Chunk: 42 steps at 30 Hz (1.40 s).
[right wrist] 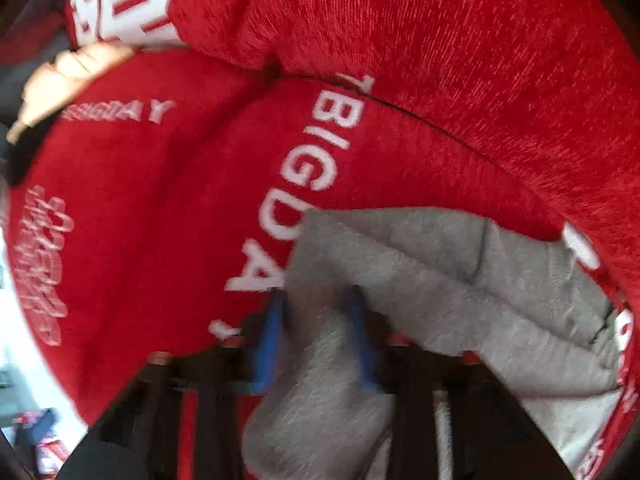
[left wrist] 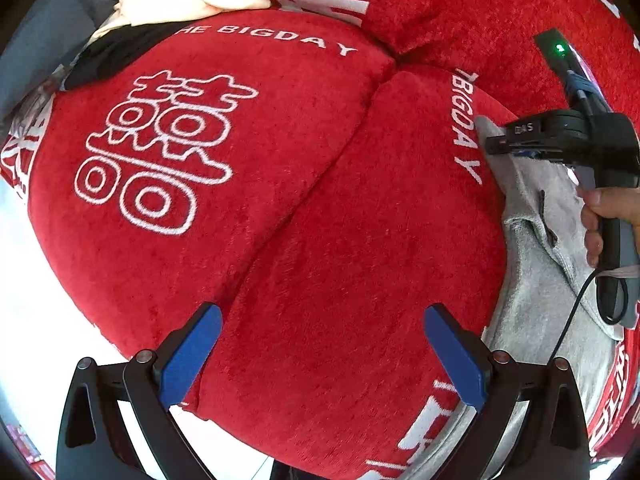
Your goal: Fold small clothes
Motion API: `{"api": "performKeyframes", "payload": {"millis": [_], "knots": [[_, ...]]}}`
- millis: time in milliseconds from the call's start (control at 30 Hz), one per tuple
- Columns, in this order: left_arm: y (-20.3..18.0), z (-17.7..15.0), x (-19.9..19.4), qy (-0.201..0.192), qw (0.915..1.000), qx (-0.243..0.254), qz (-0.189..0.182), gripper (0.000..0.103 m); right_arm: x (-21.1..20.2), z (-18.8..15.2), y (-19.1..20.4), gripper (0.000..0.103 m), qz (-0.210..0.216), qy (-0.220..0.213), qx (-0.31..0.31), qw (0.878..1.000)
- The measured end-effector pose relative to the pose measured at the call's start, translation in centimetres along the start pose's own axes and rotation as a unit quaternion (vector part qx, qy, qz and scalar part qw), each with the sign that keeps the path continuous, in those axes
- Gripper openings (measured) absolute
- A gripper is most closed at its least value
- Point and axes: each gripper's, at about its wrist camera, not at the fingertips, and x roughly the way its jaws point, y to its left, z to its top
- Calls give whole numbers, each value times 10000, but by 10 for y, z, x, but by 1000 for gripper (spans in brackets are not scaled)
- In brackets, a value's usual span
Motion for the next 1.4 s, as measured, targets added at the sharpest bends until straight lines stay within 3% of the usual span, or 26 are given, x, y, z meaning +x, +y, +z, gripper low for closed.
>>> {"api": "performKeyframes", "payload": {"millis": [67,167,233,333,400,467,667,767,833,900,1033,1067,1100,1200,1267,1300,1333,1367,1400], "knots": [[2,-2,-1,2,10000,-14,-22,102,-3,2,-3,9,84,-54,49,9999],[-2,-3,2,24,9999,97,17,102,3,9,-21,9,544,40,453,9975],[-8,-3,3,85,9999,150,0,102,5,14,-24,14,973,28,410,9944],[-19,-1,1,128,9996,232,-107,102,-9,11,-36,14,1266,11,494,9907],[-31,1,-3,119,9992,335,-163,102,-25,-2,-46,20,1491,-44,732,9861],[-44,7,-6,100,9989,378,-246,102,-41,-22,-62,35,1754,-35,1090,9784],[-84,52,4,2,9954,378,-881,102,-84,-94,-127,37,1770,-197,1921,9651],[-107,79,33,315,9877,372,-1487,102,-105,-132,-179,38,1392,-440,2326,9615],[-117,85,46,412,9836,399,-1712,101,-117,-162,-230,45,1054,-537,2717,9551],[-127,89,61,604,9790,459,-1894,86,-123,-189,-271,46,902,-576,3130,9437],[-141,88,75,847,9735,521,-2058,77,-127,-252,-345,46,713,-667,3993,9116],[-143,87,74,825,9720,576,-2123,74,-124,-270,-364,46,728,-686,4275,8985],[-145,86,75,862,9699,597,-2199,59,-122,-279,-370,46,767,-698,4412,8914],[-151,84,77,940,9697,678,-2151,47,-104,-304,-396,47,1061,-614,4839,8665],[-156,82,76,938,9711,795,-2047,28,-90,-308,-400,46,1390,-483,4929,8576],[-156,82,74,892,9722,806,-2011,27,-89,-307,-401,42,1437,-500,4909,8578],[-156,82,71,837,9739,820,-1943,24,-89,-304,-402,15,1581,-516,4839,8592],[-156,80,71,770,9760,886,-1835,21,-90,-301,-401,15,1723,-502,4792,8592],[-154,80,73,767,9777,900,-1736,21,-93,-296,-401,15,1679,-499,4658,8674]]}}
